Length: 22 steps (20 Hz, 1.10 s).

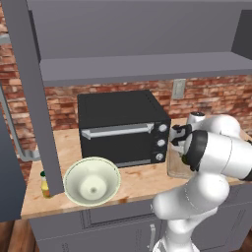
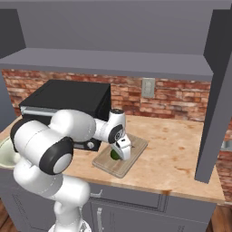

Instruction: Open the cabinet. Place the bowl and condiment on the counter. Then place the lime and garlic on the cutting board.

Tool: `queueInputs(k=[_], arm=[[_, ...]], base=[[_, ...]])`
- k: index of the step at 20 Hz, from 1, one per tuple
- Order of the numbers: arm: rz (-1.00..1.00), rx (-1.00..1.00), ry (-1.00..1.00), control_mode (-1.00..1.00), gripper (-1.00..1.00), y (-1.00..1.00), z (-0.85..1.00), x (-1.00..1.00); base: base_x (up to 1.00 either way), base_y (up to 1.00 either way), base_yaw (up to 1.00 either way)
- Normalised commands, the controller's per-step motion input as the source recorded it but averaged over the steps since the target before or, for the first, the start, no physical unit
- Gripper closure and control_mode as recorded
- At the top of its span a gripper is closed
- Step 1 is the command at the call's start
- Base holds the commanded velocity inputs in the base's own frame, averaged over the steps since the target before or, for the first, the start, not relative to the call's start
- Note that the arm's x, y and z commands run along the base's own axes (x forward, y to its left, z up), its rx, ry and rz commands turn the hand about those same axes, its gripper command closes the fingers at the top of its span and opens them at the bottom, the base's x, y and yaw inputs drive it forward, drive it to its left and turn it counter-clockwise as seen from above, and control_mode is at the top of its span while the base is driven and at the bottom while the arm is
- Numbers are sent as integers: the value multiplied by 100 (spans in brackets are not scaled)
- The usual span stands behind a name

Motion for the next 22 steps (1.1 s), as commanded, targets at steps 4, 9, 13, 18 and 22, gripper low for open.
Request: queueInputs(k=[4, 9, 13, 18, 22], arm=[[0, -1, 0, -100, 100, -7, -18, 3], [0, -1, 0, -100, -100, -2, -9, 0], [0, 0, -5, -100, -100, -4, 10, -11], [0, 0, -13, -100, -100, -1, 43, -19], [0, 0, -12, -100, -100, 0, 39, -13]], base=[[0, 0, 0], [0, 0, 0], [0, 0, 0], [0, 0, 0], [0, 0, 0]])
